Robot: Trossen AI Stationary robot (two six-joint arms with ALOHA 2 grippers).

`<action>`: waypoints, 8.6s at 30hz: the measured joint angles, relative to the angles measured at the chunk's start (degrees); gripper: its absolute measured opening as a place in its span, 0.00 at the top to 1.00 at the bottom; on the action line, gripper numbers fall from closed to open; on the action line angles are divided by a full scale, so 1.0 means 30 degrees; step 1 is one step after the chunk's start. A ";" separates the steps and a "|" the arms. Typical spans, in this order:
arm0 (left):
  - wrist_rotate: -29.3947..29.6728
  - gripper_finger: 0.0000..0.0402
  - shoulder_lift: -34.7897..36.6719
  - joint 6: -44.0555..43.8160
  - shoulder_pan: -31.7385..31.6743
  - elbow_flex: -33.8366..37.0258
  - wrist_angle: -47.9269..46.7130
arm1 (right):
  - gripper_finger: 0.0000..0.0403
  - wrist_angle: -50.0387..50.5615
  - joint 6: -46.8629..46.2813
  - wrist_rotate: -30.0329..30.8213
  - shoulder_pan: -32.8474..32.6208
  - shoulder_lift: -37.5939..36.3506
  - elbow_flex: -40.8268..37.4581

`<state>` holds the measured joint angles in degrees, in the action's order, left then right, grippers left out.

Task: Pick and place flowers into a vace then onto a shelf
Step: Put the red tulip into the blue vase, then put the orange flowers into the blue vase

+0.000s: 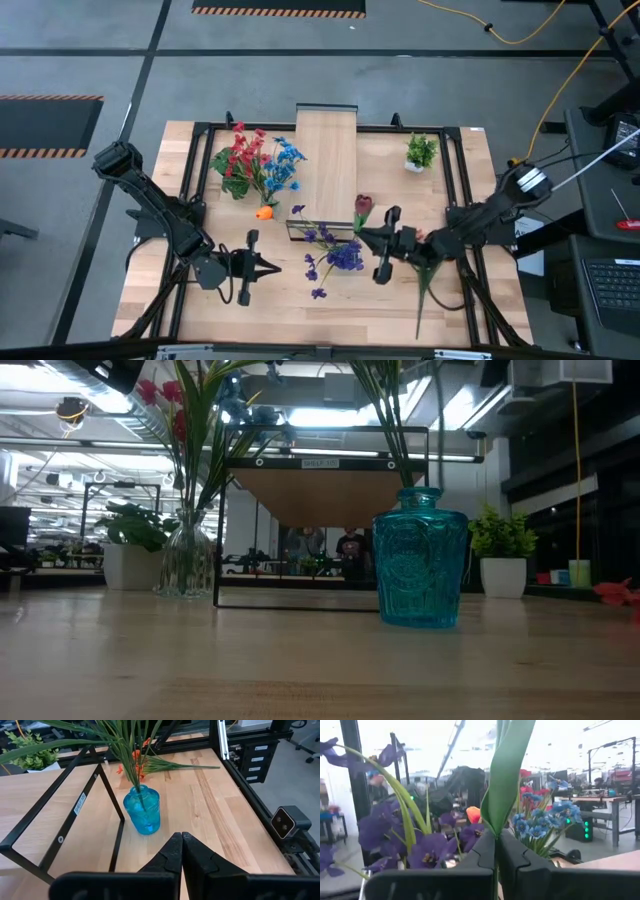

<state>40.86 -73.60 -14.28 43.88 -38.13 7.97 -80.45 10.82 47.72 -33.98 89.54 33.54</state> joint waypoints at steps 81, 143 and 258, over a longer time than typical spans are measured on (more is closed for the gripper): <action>-0.1639 0.99 -0.0004 -0.0023 0.0003 0.0000 -0.0146 | 0.77 0.4573 0.0610 0.0192 -0.0727 0.2886 0.2076; -0.2497 0.98 -0.0007 0.0020 0.0000 0.0000 -0.0158 | 0.67 2.2065 -0.8095 -0.4818 0.1670 -0.6689 0.2069; -0.3147 0.99 -0.0007 -0.0044 0.0000 0.0000 -0.0149 | 0.67 3.1792 -1.1523 -0.8794 0.0234 -1.5071 0.2091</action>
<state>31.42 -73.63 -14.41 43.88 -38.13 7.52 14.92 -23.75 21.34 -33.28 44.33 39.81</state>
